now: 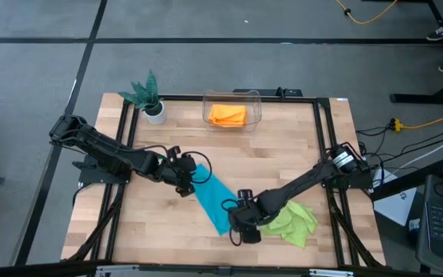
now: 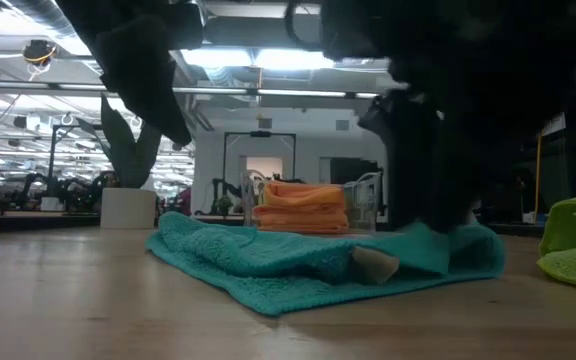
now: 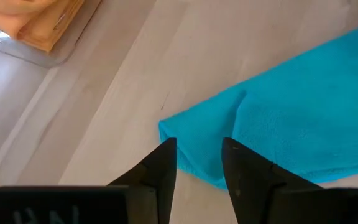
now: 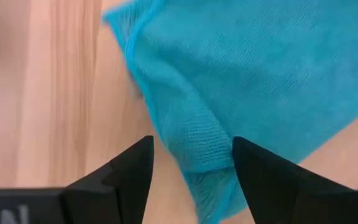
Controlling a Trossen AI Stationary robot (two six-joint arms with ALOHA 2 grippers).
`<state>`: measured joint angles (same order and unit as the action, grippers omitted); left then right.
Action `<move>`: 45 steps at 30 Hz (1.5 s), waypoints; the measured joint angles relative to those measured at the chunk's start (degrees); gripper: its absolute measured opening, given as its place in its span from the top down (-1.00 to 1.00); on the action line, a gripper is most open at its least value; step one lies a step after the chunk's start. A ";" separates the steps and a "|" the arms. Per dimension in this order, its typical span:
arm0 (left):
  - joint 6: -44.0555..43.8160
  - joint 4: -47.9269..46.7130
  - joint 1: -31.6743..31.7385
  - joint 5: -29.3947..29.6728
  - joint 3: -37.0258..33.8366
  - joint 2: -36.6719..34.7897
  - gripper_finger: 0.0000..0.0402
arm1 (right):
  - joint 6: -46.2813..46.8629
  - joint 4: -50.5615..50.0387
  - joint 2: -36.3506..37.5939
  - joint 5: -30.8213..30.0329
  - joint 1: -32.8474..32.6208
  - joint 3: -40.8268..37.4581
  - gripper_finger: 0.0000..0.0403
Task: Fold microfiber towels
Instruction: Fold the blue microfiber towel
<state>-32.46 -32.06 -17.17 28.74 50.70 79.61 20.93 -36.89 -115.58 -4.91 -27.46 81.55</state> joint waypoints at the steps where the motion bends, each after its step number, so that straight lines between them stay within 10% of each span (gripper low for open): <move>1: 0.25 0.74 0.03 -0.66 0.00 0.06 0.41 | 0.00 0.31 -0.03 -0.01 -0.36 -0.46 -0.09; 23: 10.47 22.39 9.68 -24.02 0.04 18.42 0.35 | 1.40 6.32 -0.03 -3.09 -1.18 -2.40 -0.09; 45: 10.56 22.62 12.41 -26.68 0.04 18.45 0.34 | 1.14 6.41 -0.01 -5.17 -1.18 -2.40 -0.09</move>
<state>-21.90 -9.44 -4.75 2.06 50.74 98.06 22.06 -30.48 -115.59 -10.08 -28.64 79.15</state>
